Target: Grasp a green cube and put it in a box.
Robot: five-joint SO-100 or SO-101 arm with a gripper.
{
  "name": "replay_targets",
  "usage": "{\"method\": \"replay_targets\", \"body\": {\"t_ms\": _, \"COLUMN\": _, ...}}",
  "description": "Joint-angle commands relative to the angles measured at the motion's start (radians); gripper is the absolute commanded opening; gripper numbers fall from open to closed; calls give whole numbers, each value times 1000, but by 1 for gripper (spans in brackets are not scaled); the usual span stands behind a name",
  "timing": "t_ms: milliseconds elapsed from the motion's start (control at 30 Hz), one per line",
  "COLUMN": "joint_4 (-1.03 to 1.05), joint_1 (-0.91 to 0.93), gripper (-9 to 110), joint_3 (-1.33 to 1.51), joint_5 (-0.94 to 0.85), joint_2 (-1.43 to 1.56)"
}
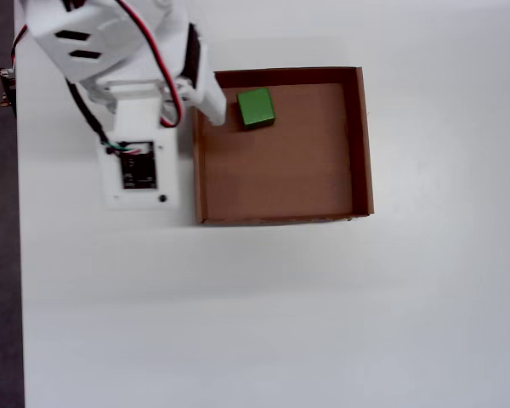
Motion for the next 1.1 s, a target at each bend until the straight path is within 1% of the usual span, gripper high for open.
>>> {"method": "replay_targets", "body": {"t_ms": 0, "joint_4": -51, "joint_1": 106, "gripper": 21, "joint_3": 129, "joint_5": -2, "joint_2": 150}}
{"method": "replay_targets", "body": {"t_ms": 67, "joint_4": -61, "joint_1": 167, "gripper": 21, "joint_3": 232, "joint_5": -2, "joint_2": 222}}
{"method": "replay_targets", "body": {"t_ms": 233, "joint_4": -6, "joint_1": 318, "gripper": 21, "joint_3": 439, "joint_5": -5, "joint_2": 407}}
{"method": "replay_targets", "body": {"t_ms": 467, "joint_4": 54, "joint_1": 426, "gripper": 21, "joint_3": 652, "joint_5": -6, "joint_2": 680}}
{"method": "replay_targets", "body": {"t_ms": 700, "joint_4": 87, "joint_1": 465, "gripper": 21, "joint_3": 834, "joint_5": -6, "joint_2": 900}}
{"method": "replay_targets", "body": {"t_ms": 933, "joint_4": 46, "joint_1": 454, "gripper": 21, "joint_3": 1026, "joint_5": 3, "joint_2": 1100}}
{"method": "replay_targets", "body": {"t_ms": 1067, "joint_4": 83, "joint_1": 476, "gripper": 21, "joint_3": 1055, "joint_5": 12, "joint_2": 1204}}
